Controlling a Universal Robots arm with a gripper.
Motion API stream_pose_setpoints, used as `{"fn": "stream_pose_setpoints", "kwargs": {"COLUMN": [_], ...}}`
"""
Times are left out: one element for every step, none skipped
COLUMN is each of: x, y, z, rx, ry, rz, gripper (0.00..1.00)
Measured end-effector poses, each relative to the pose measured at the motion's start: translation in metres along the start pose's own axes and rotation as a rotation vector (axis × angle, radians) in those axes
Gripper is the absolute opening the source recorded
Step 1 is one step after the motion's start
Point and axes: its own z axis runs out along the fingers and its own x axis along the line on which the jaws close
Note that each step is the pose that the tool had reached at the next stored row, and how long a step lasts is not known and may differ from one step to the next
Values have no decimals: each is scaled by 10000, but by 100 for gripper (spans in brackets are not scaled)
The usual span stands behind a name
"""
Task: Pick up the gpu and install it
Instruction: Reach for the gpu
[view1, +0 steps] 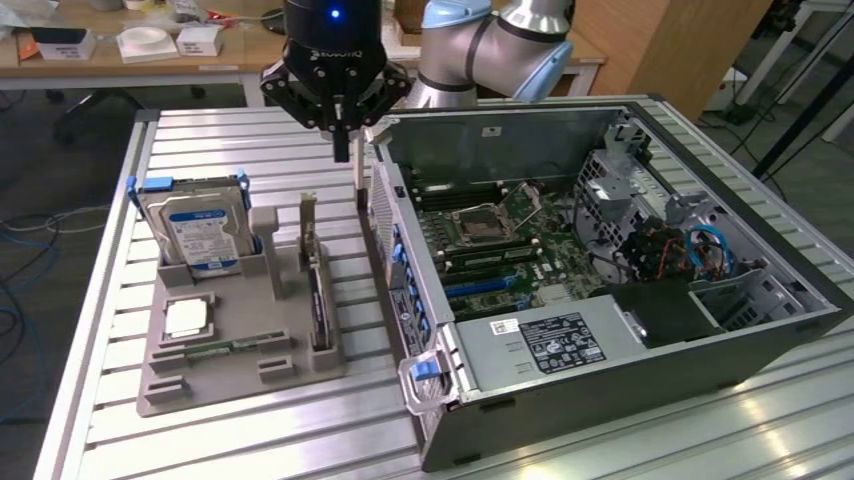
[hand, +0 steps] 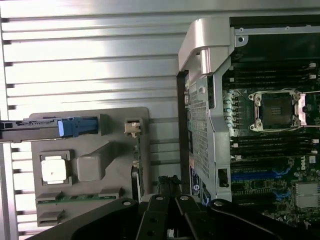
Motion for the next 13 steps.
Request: {"fn": "stream_pose_setpoints", "kwargs": {"x": [13, 27, 41, 54, 67, 81, 95, 109, 122, 135, 148, 161, 173], "y": [-1, -2, -3, -4, -5, -7, -8, -8, -10, -11, -12, -13, -14], "z": [0, 1, 0, 1, 1, 1, 1, 2, 1, 1, 2, 2, 1], "rx": [0, 0, 0, 0, 0, 0, 0, -1, 0, 0, 0, 0, 0], "ry": [0, 0, 0, 0, 0, 0, -1, -1, 0, 0, 0, 0, 0], "rz": [0, 0, 0, 0, 0, 0, 0, 0, 1, 0, 1, 1, 1], "gripper": [11, 11, 11, 11, 11, 11, 11, 11, 11, 11, 11, 11, 11]}}
